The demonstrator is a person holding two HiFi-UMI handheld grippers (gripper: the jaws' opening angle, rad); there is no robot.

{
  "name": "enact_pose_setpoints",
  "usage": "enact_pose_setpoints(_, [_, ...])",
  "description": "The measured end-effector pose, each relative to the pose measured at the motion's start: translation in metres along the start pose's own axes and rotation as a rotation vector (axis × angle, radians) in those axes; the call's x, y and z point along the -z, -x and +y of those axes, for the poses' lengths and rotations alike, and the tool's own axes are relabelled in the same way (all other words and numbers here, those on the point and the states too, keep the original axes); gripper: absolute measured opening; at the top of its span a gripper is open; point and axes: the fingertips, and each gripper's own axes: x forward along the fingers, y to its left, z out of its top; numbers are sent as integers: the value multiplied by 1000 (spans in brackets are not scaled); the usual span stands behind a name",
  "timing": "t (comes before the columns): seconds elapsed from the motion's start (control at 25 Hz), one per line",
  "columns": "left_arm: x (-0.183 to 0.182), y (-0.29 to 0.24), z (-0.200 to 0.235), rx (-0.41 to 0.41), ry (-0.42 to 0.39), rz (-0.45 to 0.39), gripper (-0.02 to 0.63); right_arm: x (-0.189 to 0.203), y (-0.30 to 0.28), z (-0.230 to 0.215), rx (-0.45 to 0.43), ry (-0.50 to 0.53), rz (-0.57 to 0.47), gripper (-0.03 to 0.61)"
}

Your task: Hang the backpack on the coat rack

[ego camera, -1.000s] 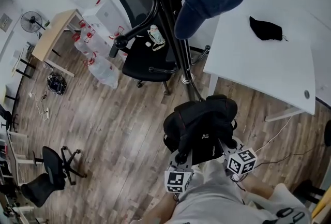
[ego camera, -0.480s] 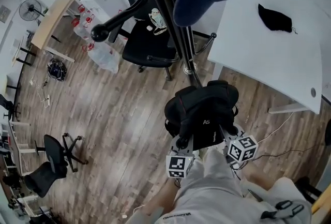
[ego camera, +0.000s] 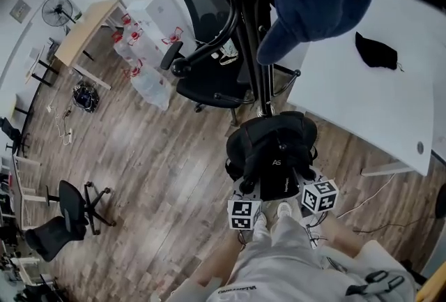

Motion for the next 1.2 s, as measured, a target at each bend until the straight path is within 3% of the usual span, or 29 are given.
enact_pose_setpoints(0.68, [39, -35, 19, -43, -27, 95, 20, 28, -35, -18, 46, 6, 66, 26])
enact_pose_setpoints(1.2, [57, -62, 27, -27, -88, 206, 52, 37, -52, -35, 155, 65, 97, 28])
